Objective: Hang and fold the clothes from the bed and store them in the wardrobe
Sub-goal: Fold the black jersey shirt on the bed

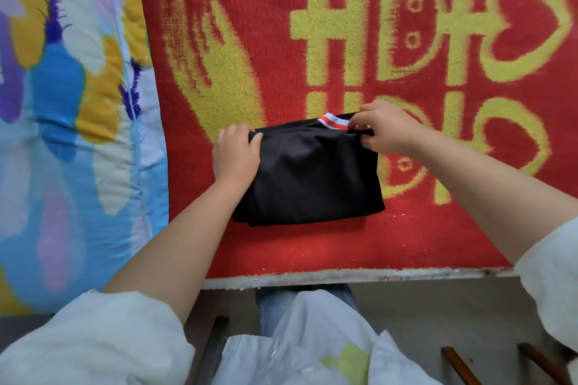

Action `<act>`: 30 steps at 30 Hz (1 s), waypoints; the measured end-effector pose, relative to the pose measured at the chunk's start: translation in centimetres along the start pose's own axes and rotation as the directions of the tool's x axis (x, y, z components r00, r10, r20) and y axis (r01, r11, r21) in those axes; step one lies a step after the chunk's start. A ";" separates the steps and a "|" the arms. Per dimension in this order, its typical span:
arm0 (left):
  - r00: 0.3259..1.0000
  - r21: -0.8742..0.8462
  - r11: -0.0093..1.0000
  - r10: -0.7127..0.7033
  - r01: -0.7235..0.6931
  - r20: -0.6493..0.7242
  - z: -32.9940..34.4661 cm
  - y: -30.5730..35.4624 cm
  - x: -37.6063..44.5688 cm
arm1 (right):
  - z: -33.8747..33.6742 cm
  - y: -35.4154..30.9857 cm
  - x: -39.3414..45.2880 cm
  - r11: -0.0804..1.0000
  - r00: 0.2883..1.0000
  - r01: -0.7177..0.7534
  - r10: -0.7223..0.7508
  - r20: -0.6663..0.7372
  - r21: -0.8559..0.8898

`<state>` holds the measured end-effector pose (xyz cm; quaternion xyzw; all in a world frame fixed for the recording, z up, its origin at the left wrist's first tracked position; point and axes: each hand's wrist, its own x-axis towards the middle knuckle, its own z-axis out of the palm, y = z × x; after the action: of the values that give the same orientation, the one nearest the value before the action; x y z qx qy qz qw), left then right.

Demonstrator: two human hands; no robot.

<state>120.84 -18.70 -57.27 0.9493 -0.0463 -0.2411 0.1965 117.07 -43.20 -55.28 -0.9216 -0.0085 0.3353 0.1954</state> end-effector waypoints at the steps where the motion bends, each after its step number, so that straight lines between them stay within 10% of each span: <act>1: 1.000 -0.022 1.000 -0.017 0.017 -0.007 -0.2 -0.1 0.1 | -0.2 -0.1 0.1 1.000 1.000 0.003 -0.003 0.004 0.012; 11: 0.993 -0.007 0.994 -0.113 0.113 0.018 -0.8 -1.6 0.7 | 1.0 0.6 1.0 0.996 0.987 -0.063 0.071 -0.144 0.058; 16: 0.996 0.089 0.992 -0.093 0.094 -0.014 0.0 -2.0 0.8 | 1.3 -0.3 1.9 0.962 0.935 -0.158 0.073 -0.347 -0.222; 22: 0.986 0.135 0.977 -0.158 0.165 -0.055 1.1 -1.7 0.7 | 3.4 -3.4 2.6 0.867 0.859 -0.475 0.419 -0.294 -0.153; 26: 0.869 0.146 0.981 0.182 -0.128 -0.460 1.7 -0.8 -1.2 | 6.8 -5.6 -0.6 0.980 0.739 -0.190 0.102 -0.666 -0.060; 30: 0.864 0.169 0.903 0.429 -0.396 -0.264 4.5 0.7 -5.5 | 11.1 -6.8 -3.5 0.990 0.861 -0.101 0.035 -0.507 -0.103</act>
<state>113.88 -19.94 -58.25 0.9518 -0.2315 -0.0464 0.1960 108.21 -33.48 -58.40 -0.9873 0.0542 0.0883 0.1202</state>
